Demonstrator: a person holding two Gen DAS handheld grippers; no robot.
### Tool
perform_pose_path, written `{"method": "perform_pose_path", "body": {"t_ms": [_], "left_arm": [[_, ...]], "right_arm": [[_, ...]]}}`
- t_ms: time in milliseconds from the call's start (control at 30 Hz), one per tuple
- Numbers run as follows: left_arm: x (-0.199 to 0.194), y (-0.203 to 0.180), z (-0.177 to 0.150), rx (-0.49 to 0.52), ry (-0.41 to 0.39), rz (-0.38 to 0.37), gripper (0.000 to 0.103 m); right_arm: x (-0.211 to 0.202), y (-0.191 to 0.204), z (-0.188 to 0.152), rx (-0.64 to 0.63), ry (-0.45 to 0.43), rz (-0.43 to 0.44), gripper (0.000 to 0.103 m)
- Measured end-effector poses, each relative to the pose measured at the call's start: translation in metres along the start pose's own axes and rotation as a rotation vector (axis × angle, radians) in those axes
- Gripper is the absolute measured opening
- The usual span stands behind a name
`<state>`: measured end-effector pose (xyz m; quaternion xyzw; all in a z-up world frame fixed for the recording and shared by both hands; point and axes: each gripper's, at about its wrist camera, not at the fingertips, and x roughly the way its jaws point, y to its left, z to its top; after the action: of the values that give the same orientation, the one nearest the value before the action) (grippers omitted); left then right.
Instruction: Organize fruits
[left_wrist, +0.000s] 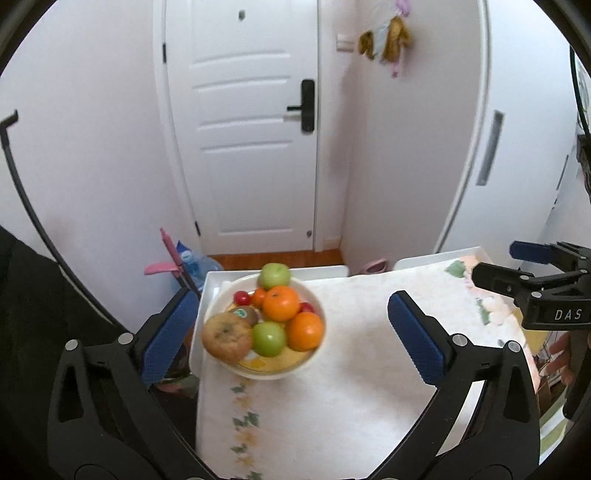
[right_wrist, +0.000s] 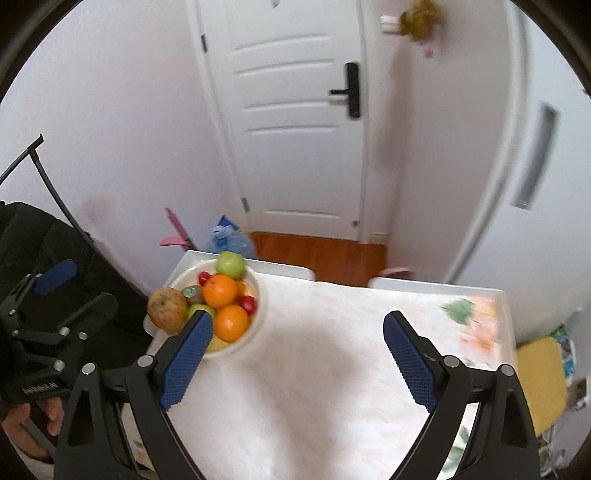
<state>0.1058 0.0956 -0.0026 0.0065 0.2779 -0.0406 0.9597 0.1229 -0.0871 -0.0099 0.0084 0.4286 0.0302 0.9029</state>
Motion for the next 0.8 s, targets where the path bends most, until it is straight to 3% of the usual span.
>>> {"method": "perform_pose_path", "body": {"t_ms": [367,433,500,800], "left_arm": [[-0.041,-0.046,-0.024,0.005,-0.054,0.037,0.103],[-0.047,-0.051,-0.027,0.007,-0.058,0.04,0.103],[-0.049,-0.054,-0.029,0.005,-0.061,0.04,0.103],[-0.055,-0.066,-0.03,0.018,-0.079,0.038,0.103]], "right_arm": [[-0.074,-0.037,-0.053,0.058,-0.096,-0.166,0.092],[-0.079,-0.041,-0.059,0.067,-0.098,-0.178,0.092],[-0.082,-0.045,-0.064,0.074,-0.106,-0.186,0.103],[-0.093,-0.055,-0.076,0.094,-0.125,-0.187,0.103]]}}
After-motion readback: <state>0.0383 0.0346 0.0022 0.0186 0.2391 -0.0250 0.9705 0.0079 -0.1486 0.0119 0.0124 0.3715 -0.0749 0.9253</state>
